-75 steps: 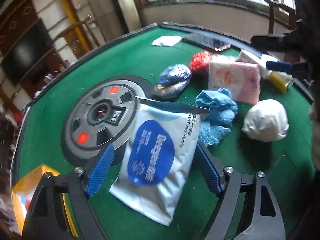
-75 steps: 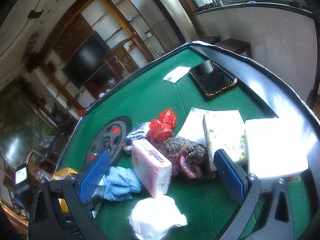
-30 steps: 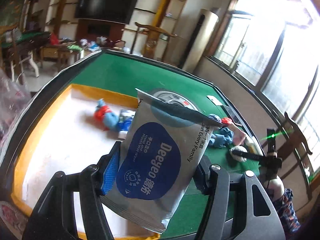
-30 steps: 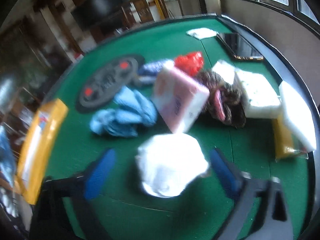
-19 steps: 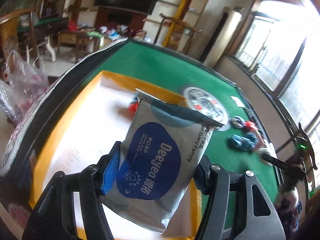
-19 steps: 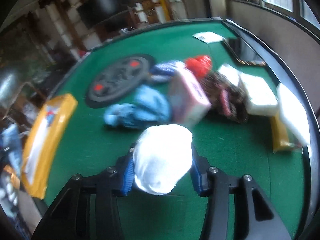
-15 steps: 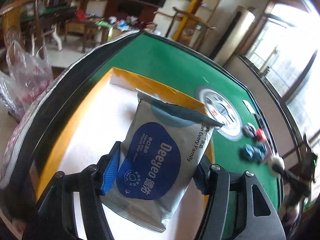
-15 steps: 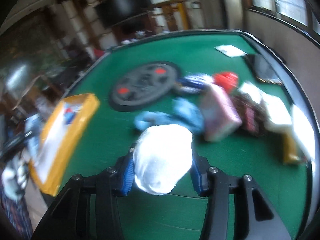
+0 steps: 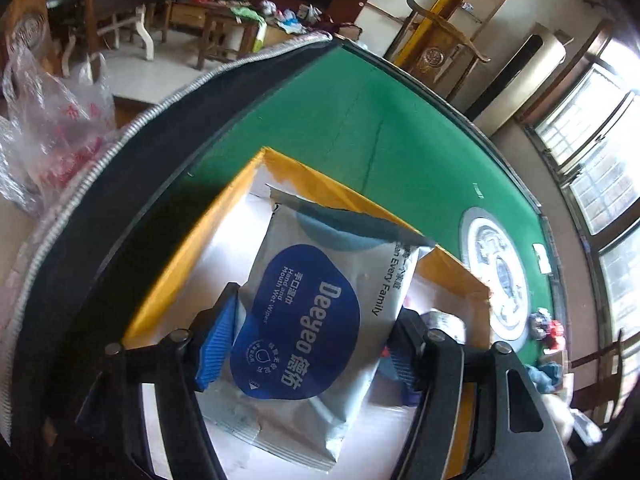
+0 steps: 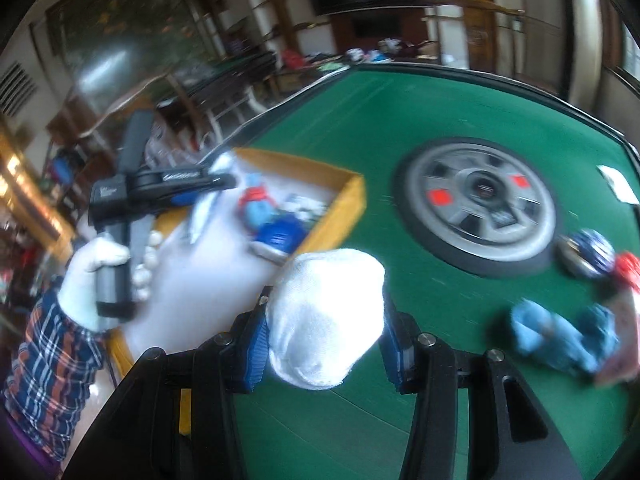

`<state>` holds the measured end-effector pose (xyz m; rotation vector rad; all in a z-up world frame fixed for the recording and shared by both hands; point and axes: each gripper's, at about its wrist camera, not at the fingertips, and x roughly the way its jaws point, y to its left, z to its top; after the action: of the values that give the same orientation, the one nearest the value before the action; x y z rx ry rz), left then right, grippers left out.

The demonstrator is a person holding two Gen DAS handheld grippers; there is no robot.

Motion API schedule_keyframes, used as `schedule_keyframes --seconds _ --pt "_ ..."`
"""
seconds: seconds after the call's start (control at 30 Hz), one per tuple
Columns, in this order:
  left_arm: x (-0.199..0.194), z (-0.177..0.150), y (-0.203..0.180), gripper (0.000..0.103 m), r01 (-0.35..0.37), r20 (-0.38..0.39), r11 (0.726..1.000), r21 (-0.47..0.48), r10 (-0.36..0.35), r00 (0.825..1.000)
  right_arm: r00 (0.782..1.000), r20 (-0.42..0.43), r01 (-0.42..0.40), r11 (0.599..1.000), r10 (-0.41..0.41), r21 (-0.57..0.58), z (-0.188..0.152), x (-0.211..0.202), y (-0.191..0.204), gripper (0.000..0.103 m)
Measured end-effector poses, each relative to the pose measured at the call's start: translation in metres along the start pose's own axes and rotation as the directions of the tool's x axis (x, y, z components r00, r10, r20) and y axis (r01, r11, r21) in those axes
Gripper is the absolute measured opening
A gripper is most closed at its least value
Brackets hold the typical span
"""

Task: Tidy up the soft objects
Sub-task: 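Lower the wipes pack and cloth ball into the box and open both tools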

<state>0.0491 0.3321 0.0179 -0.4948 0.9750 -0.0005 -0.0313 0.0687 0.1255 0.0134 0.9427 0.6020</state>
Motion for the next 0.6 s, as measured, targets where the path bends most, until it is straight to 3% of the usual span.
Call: schedule_keyframes --seconds 0.2,0.4,0.6 --pt "-0.005 0.003 0.012 0.069 0.085 -0.038 0.995 -0.059 -0.087 0.995 0.997 -0.068 -0.043 0.996 0.038 -0.084 0.016 0.043 0.044 0.043" --pt "-0.022 0.008 0.023 0.076 0.160 -0.016 0.982 -0.103 -0.162 0.987 0.991 -0.121 -0.067 0.986 0.049 -0.150 0.026 0.074 0.077 0.043" --pt "-0.091 0.002 0.029 0.076 0.205 0.125 0.977 -0.064 -0.196 0.973 0.977 -0.201 -0.102 0.983 0.070 -0.150 0.034 0.105 0.087 0.043"
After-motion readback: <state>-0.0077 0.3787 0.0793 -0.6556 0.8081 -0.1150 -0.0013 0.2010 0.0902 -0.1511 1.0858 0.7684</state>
